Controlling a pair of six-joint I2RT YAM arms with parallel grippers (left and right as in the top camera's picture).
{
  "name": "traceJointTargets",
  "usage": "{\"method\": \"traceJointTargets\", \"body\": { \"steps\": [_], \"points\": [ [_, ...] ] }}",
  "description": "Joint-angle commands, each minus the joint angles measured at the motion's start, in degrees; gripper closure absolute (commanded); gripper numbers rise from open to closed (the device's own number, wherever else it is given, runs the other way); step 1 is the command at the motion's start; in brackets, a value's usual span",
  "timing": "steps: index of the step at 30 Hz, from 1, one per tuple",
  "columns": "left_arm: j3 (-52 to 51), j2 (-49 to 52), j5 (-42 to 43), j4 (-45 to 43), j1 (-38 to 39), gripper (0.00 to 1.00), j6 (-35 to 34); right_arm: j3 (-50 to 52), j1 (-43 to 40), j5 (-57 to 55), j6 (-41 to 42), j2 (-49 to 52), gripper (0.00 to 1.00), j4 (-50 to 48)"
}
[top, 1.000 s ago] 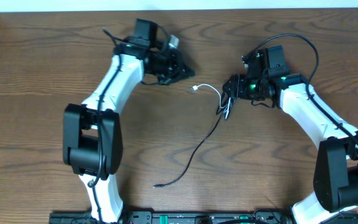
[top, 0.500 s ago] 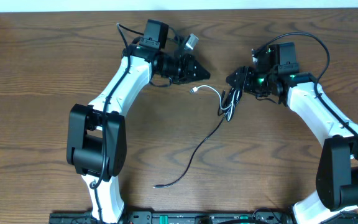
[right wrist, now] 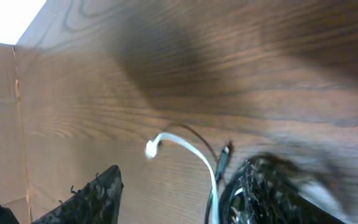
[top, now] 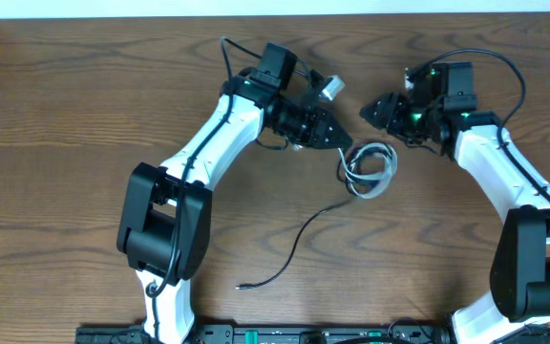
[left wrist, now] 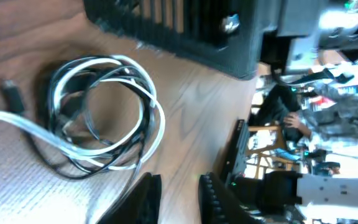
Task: Untangle cables
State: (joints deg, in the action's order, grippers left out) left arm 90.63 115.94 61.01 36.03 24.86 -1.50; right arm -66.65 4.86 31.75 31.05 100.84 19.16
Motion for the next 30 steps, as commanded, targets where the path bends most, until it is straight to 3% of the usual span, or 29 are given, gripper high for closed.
{"method": "traceJointTargets", "body": {
  "steps": [1,7,11,16,30],
  "points": [
    [0.33,-0.87,-7.67,0.17,1.97,0.72,-1.33,-1.16,0.11,1.68,0.66,-1.18,0.43,-0.11],
    [0.33,-0.85,-18.56,-1.01,6.6,0.7,-3.1,-1.16,-2.16,1.4,0.15,-1.18,0.43,-0.98],
    [0.33,-0.85,-25.16,-4.15,11.23,0.6,-3.04,-1.16,-8.66,1.92,-0.66,-1.18,0.42,-1.38],
    [0.33,0.09,-35.78,-7.13,16.41,0.58,-2.45,-1.16,-14.58,3.3,-3.17,-1.18,0.42,0.85],
    [0.35,9.66,-44.11,-15.58,24.52,0.58,-0.04,-1.16,-16.79,3.34,-7.26,-1.18,0.41,7.52]
  ]
}}
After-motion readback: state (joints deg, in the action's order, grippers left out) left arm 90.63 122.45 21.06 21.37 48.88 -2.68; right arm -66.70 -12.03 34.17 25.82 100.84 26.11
